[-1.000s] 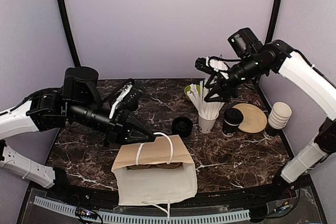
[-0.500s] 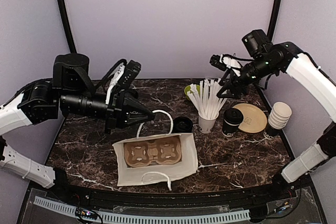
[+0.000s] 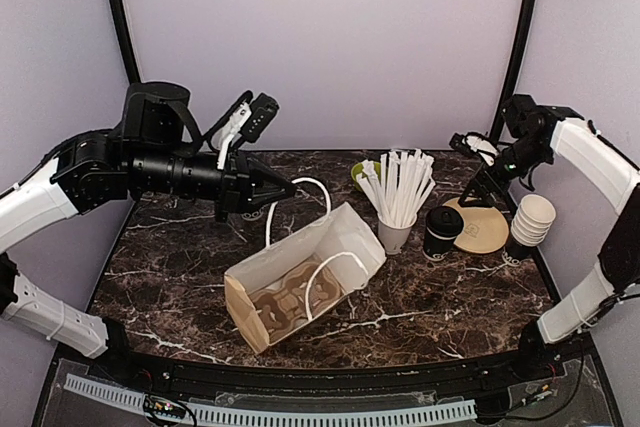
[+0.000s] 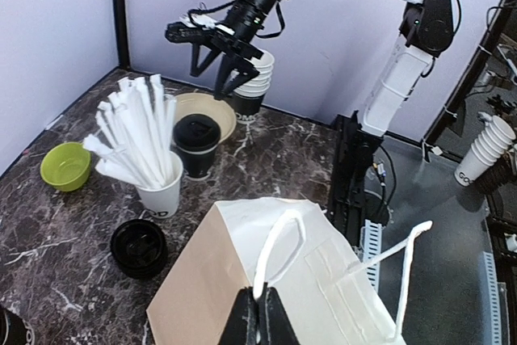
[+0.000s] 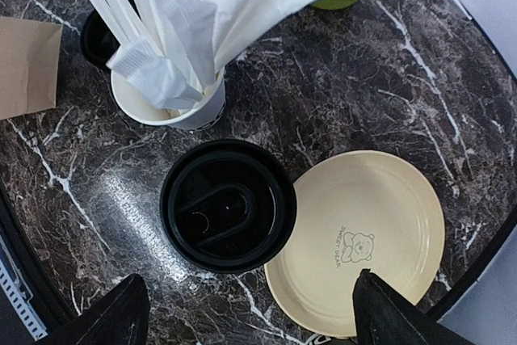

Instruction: Pack the takeout coffee

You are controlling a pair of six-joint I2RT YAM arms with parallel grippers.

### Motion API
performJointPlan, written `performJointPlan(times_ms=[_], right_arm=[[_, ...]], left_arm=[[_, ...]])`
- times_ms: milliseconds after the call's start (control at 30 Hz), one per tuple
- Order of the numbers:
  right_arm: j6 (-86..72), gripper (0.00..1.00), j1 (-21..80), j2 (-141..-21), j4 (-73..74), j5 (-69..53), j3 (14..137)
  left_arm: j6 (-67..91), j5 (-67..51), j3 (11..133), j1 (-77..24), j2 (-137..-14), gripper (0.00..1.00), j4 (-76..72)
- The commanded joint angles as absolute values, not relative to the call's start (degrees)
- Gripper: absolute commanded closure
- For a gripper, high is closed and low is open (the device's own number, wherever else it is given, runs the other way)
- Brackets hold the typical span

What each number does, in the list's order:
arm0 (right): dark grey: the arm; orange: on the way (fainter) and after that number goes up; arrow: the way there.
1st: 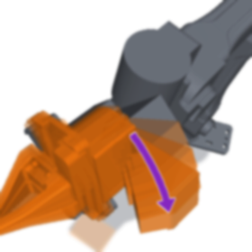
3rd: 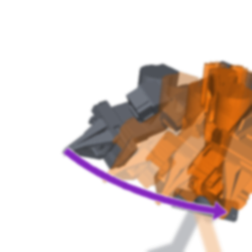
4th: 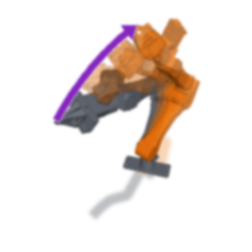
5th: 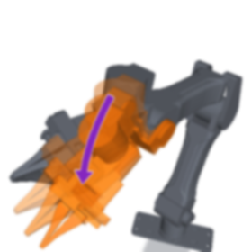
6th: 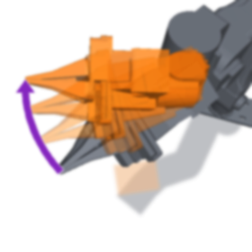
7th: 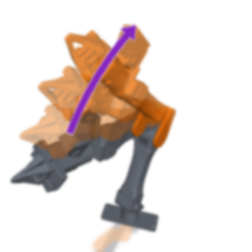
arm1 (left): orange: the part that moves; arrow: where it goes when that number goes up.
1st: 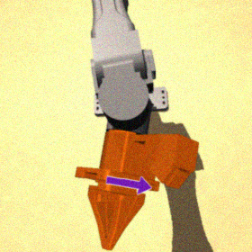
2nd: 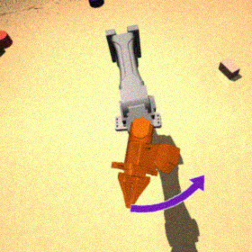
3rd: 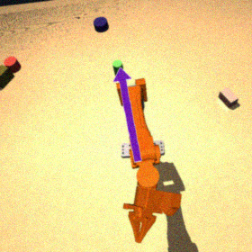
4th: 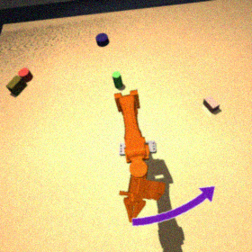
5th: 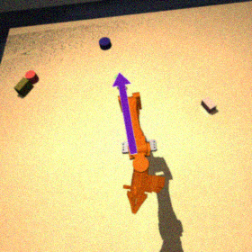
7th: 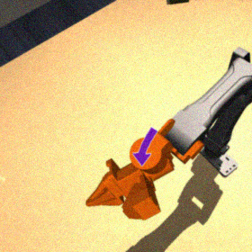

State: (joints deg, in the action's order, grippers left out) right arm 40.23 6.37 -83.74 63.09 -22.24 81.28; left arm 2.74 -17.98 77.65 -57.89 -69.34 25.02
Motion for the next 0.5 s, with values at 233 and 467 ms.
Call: performJointPlan(times_ms=[233, 467], right_arm=[[40.74, 0.15, 6.38, -87.77, 58.63, -20.62, 80.23], [33.72, 0.16, 6.05, -88.96, 54.92, -18.75, 83.06]], left_arm=[[2.40, -4.42, 74.18, -54.46, -64.03, 0.94, 26.61], [2.96, 3.89, 72.54, -54.07, -62.52, 0.72, 26.92]])
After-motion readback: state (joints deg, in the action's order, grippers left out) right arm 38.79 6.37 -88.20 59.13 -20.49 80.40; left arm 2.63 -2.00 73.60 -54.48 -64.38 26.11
